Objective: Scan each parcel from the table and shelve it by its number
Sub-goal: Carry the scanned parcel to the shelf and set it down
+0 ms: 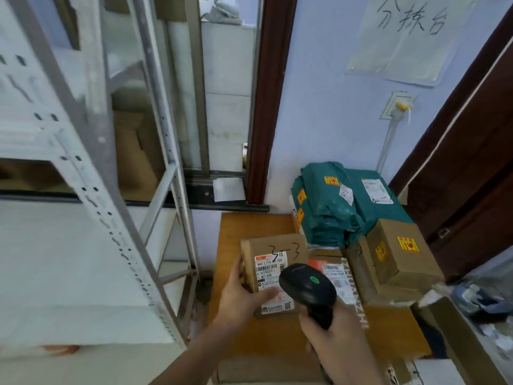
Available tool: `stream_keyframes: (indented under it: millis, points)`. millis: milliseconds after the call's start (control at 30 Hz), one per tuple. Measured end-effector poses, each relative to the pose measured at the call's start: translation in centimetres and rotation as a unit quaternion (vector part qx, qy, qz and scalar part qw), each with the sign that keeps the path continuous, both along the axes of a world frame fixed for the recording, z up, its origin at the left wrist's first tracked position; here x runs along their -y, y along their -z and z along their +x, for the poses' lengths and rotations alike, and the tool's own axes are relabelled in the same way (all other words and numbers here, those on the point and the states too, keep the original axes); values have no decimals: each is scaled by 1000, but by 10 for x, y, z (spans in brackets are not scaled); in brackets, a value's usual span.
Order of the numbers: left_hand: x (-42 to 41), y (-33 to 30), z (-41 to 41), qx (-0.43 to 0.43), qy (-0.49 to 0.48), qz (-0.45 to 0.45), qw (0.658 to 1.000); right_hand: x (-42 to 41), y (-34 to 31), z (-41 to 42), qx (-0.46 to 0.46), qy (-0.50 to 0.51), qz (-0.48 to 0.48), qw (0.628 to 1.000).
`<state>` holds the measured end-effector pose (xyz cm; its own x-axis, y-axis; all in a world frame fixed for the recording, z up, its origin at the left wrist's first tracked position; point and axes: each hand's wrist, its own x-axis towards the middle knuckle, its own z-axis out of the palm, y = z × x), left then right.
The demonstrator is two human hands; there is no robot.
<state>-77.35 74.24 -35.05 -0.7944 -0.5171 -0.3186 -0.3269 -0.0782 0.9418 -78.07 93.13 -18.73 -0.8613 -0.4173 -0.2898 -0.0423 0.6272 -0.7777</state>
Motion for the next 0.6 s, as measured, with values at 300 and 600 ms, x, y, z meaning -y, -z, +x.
stream_keyframes:
  millis: [300,600]
  points:
    - [9,-47,139,-68,-174,-25,982,10,-23,46,-6,-189,-72,979]
    - [68,-108,307,-104,-340,-68,932,98,-76,132,-23,-343,-102,934]
